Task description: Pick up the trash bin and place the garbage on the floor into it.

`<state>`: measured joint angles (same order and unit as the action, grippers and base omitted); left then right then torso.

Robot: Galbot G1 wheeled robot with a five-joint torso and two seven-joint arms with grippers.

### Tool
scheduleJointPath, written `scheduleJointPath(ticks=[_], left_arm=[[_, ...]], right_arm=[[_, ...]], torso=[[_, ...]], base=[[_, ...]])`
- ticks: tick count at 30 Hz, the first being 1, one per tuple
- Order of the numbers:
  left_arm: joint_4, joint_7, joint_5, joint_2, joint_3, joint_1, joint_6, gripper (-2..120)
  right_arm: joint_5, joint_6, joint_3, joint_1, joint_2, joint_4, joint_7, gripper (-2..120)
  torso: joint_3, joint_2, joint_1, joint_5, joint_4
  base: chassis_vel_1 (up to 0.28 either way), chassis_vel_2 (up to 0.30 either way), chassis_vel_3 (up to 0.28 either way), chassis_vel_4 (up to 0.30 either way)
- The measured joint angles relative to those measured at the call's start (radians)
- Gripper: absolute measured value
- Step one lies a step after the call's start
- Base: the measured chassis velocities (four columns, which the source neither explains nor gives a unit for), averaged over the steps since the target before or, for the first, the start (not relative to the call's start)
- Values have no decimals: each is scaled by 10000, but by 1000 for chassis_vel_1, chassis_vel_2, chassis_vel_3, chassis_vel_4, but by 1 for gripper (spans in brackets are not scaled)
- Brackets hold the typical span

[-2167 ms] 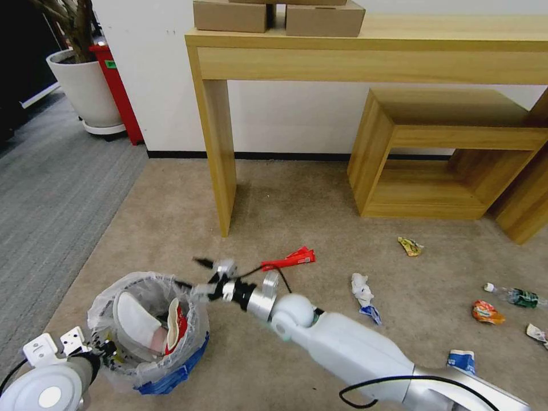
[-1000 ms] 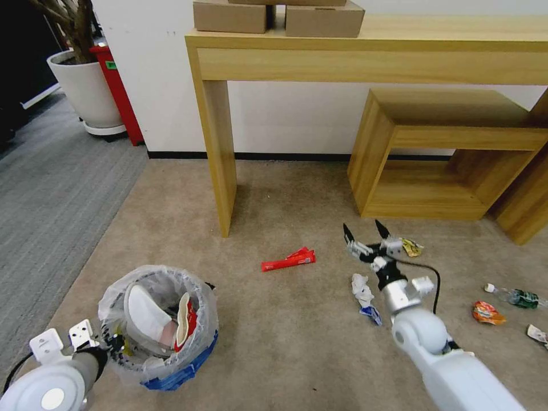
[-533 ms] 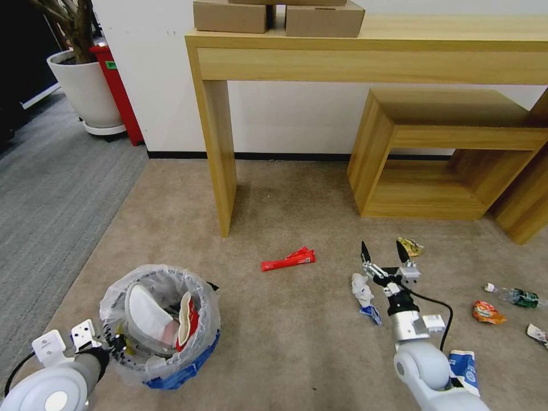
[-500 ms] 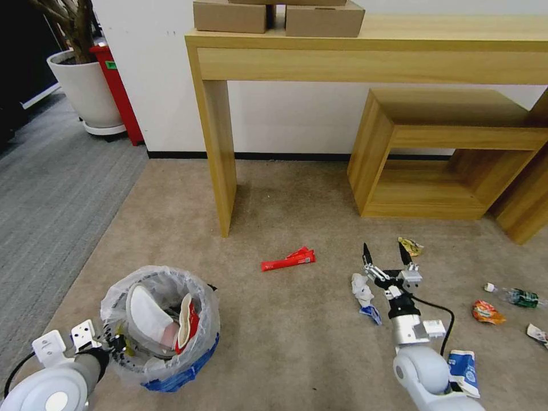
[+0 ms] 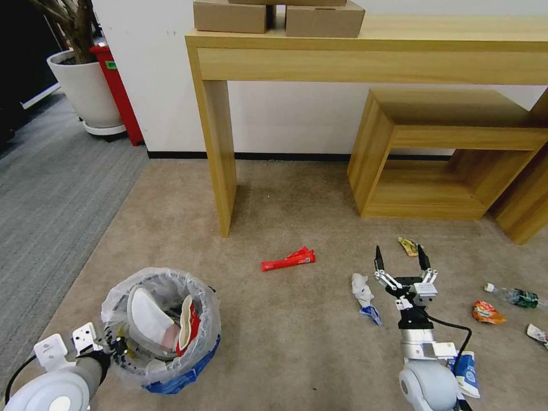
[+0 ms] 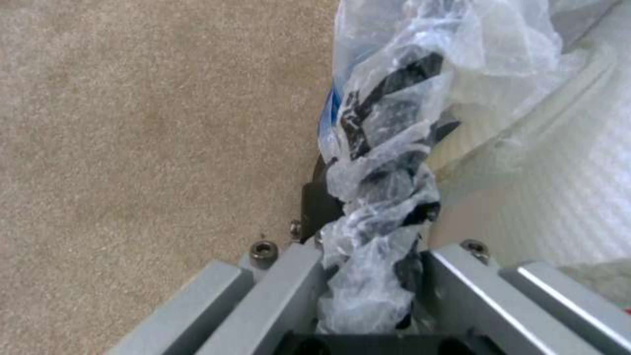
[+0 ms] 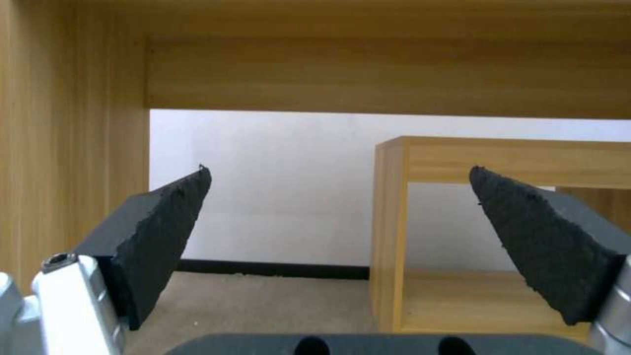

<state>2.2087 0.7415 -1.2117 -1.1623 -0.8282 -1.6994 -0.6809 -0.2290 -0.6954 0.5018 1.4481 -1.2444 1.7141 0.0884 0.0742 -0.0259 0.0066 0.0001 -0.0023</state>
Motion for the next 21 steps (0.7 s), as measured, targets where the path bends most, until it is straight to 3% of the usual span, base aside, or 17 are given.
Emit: scheduleJointPath(ticks=[21], left_arm=[[246, 52, 128, -368, -83, -79, 17, 0]], right_arm=[[487, -89, -835, -336, -350, -361, -171, 100]], torso=[[0, -1, 0, 0, 1]], base=[[-14, 14, 11, -11]])
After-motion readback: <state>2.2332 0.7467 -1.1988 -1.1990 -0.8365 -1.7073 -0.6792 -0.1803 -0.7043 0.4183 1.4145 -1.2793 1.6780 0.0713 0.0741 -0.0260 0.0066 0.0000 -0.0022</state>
